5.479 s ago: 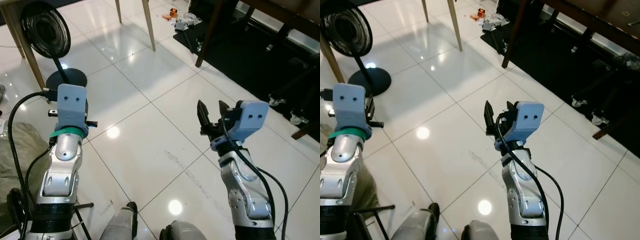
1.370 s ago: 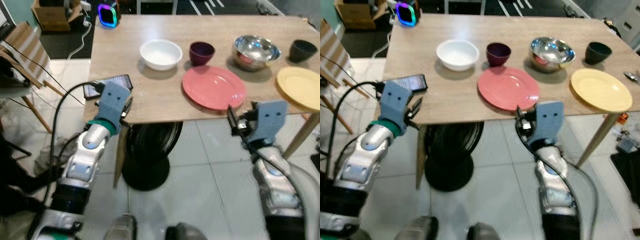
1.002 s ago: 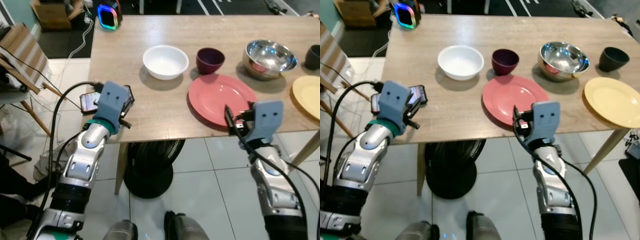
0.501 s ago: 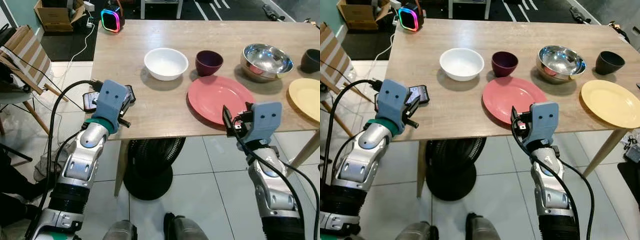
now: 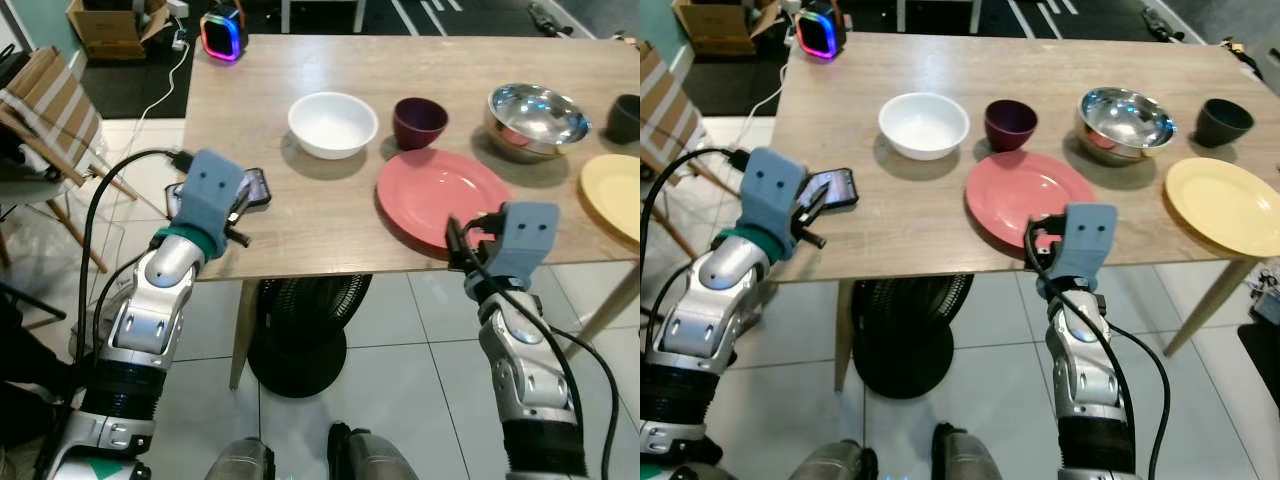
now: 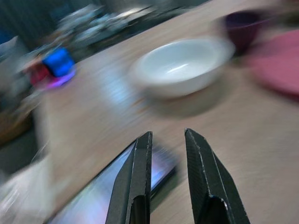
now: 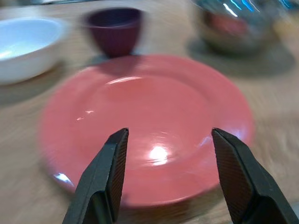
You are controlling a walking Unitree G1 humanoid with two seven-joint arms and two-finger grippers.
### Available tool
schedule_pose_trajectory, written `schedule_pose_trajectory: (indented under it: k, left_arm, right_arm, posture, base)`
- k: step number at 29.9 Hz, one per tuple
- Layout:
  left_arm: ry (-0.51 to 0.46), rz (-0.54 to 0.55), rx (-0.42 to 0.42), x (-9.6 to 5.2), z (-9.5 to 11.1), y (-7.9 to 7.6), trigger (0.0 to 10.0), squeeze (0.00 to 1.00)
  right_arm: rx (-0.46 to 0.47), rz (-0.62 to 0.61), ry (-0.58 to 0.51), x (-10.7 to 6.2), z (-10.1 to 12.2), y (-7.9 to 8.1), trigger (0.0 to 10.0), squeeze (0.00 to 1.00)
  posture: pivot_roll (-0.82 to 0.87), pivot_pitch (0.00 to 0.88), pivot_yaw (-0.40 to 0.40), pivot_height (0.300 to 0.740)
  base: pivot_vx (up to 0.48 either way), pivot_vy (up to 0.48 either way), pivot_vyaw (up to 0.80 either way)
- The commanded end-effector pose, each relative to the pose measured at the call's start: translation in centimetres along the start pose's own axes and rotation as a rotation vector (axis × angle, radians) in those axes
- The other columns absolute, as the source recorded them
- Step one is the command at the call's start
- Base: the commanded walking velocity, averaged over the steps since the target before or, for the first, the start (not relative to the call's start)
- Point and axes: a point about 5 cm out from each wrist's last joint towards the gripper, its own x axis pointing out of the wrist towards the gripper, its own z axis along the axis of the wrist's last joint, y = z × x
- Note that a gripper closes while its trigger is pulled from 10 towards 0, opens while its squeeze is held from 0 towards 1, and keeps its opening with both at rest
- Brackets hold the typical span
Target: Setting the table
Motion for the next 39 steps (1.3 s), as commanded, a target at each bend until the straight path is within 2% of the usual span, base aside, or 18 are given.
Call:
schedule_pose_trajectory:
  k: [1,3,4,6,12,15,16,18,20,22,24,25,26,27,28,35,39]
  left_arm:
    - [-0.031,-0.073,0.001,0.2,0.6,-0.7,10.0,0.0]
    - [-0.04,-0.106,0.008,0.2,0.8,-0.7,10.0,0.0]
    - [-0.066,-0.183,0.015,0.4,1.5,-0.9,10.0,0.0]
    - [-0.081,-0.219,0.011,0.4,1.9,-1.2,10.0,0.0]
    - [-0.098,-0.26,0.004,0.4,2.3,-1.8,10.0,0.0]
    - [-0.103,-0.267,0.0,0.3,2.5,-2.0,10.0,0.0]
    - [-0.105,-0.266,-0.007,0.2,2.5,-2.1,10.0,0.0]
    - [-0.105,-0.266,-0.007,0.2,2.5,-2.1,10.0,0.0]
    - [-0.102,-0.257,-0.017,0.0,2.5,-2.0,10.0,0.0]
    - [-0.1,-0.254,-0.022,-0.1,2.5,-1.9,10.0,0.0]
    - [-0.096,-0.254,-0.028,-0.3,2.4,-1.8,10.0,0.0]
    - [-0.096,-0.254,-0.028,-0.3,2.4,-1.8,10.0,0.0]
    - [-0.095,-0.254,-0.03,-0.4,2.4,-1.8,10.0,0.0]
    - [-0.095,-0.254,-0.03,-0.4,2.4,-1.8,10.0,0.0]
    - [-0.094,-0.257,-0.033,-0.5,2.3,-1.8,10.0,0.0]
    - [-0.087,-0.248,-0.042,-0.5,2.2,-1.7,10.0,0.0]
    - [-0.082,-0.241,-0.049,-0.5,2.1,-1.7,10.0,0.0]
  right_arm:
    - [0.036,-0.07,0.042,-0.1,-0.7,-1.3,10.0,0.0]
    - [0.062,-0.098,0.052,0.1,-0.8,-1.6,10.0,0.0]
    - [0.118,-0.141,0.058,0.6,-0.8,-2.0,10.0,0.0]
    - [0.144,-0.173,0.052,0.8,-0.8,-2.3,10.0,0.0]
    - [0.168,-0.211,0.068,1.0,-1.2,-2.4,10.0,0.0]
    - [0.191,-0.207,0.094,1.1,-1.6,-2.1,10.0,0.0]
    - [0.253,-0.162,0.143,1.3,-2.1,-1.4,10.0,0.0]
    - [0.253,-0.162,0.143,1.3,-2.1,-1.4,10.0,0.0]
    - [0.367,-0.069,0.246,1.5,-3.2,-0.1,9.9,0.0]
    - [0.389,-0.048,0.284,1.6,-3.5,0.2,9.6,0.0]
    - [0.42,-0.006,0.341,1.8,-3.9,0.6,4.8,0.0]
    - [0.42,-0.006,0.341,1.8,-3.9,0.6,4.8,0.0]
    - [0.434,0.028,0.354,1.8,-4.0,0.8,2.2,0.0]
    - [0.434,0.028,0.354,1.8,-4.0,0.8,2.2,0.0]
    - [0.457,0.056,0.364,1.9,-4.1,1.1,0.0,0.0]
    - [0.52,0.121,0.4,1.6,-5.0,1.1,0.0,0.0]
    - [0.593,0.135,0.361,1.5,-4.5,0.6,0.0,0.0]
  posture:
    - [0.05,0.079,0.017,0.74]
    - [0.05,0.079,0.017,0.74]
    - [0.05,0.081,0.024,0.74]
    - [0.05,0.081,0.024,0.74]
    - [0.05,0.082,0.026,0.74]
    - [0.06,0.088,0.026,0.74]
    - [0.06,0.089,0.022,0.74]
    - [0.06,0.089,0.022,0.74]
    - [0.07,0.092,0.014,0.74]
    - [0.07,0.092,0.011,0.74]
    - [0.07,0.091,0.009,0.74]
    - [0.07,0.091,0.009,0.74]
    - [0.07,0.091,0.006,0.74]
    - [0.07,0.091,0.006,0.74]
    - [0.07,0.091,0.006,0.74]
    - [0.07,0.084,0.004,0.74]
    - [0.06,0.08,0.008,0.74]
  base:
    - [0.0,0.0,0.0]
    - [0.0,0.0,0.0]
    - [0.0,0.0,0.0]
    - [0.0,0.0,0.0]
    - [0.0,0.0,0.0]
    - [0.0,0.0,0.0]
    - [0.0,0.0,0.0]
    - [0.0,0.0,0.0]
    - [0.0,0.0,0.0]
    - [0.0,0.0,0.0]
    - [0.0,0.0,0.0]
    - [0.0,0.0,0.0]
    - [0.0,0.0,0.0]
    - [0.0,0.0,0.0]
    - [0.0,0.0,0.0]
    - [0.0,0.0,0.0]
    - [0.0,0.0,0.0]
